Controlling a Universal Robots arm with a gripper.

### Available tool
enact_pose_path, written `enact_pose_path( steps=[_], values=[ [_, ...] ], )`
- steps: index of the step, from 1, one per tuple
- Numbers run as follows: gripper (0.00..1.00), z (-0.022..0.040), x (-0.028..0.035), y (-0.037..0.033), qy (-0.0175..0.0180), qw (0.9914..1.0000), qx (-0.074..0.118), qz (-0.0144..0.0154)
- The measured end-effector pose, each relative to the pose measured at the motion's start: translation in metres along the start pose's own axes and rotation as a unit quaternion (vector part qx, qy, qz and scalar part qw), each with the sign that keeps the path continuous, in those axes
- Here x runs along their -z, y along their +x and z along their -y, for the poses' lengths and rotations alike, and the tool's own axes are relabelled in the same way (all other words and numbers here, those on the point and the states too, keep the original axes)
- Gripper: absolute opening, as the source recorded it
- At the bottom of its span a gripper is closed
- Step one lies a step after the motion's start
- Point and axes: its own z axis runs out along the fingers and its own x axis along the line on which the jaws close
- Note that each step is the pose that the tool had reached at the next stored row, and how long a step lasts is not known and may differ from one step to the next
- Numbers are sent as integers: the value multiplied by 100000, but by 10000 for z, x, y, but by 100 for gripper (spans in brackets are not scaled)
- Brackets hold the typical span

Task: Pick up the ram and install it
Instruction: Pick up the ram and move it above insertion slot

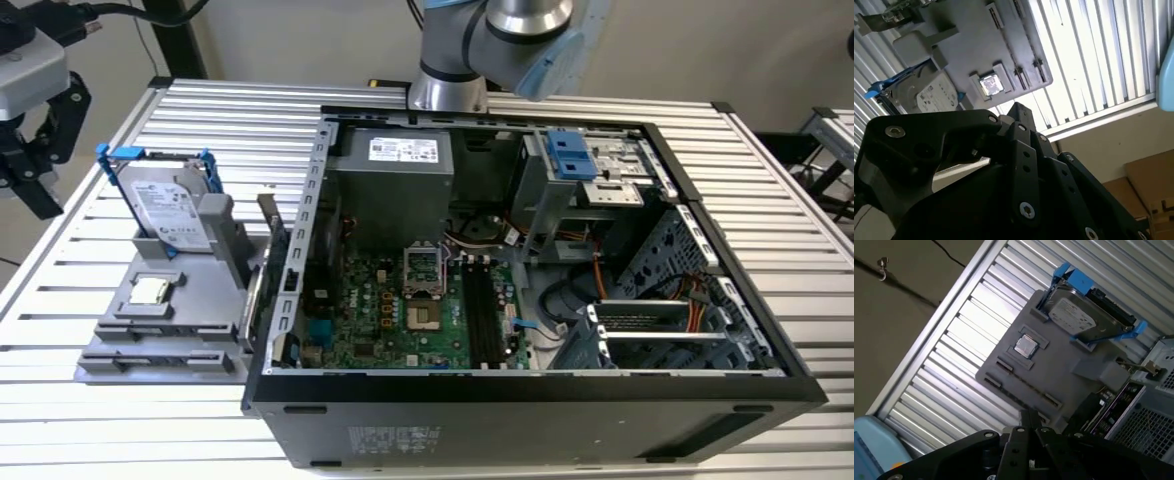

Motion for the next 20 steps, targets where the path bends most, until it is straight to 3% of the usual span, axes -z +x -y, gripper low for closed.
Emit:
enact_pose_path(
  steps=[3, 6, 12, 15, 20],
  values=[
    [0, 0, 1, 0, -6, 99967, 2563, -115],
    [0, 0, 1, 0, 11, 99867, 5160, -176],
    [0, 0, 1, 0, 34, 99531, 9663, -389],
    [0, -1, 1, -1, 42, 99260, 12129, -535],
    [0, -1, 1, 0, 40, 98617, 16555, -773]
  ],
)
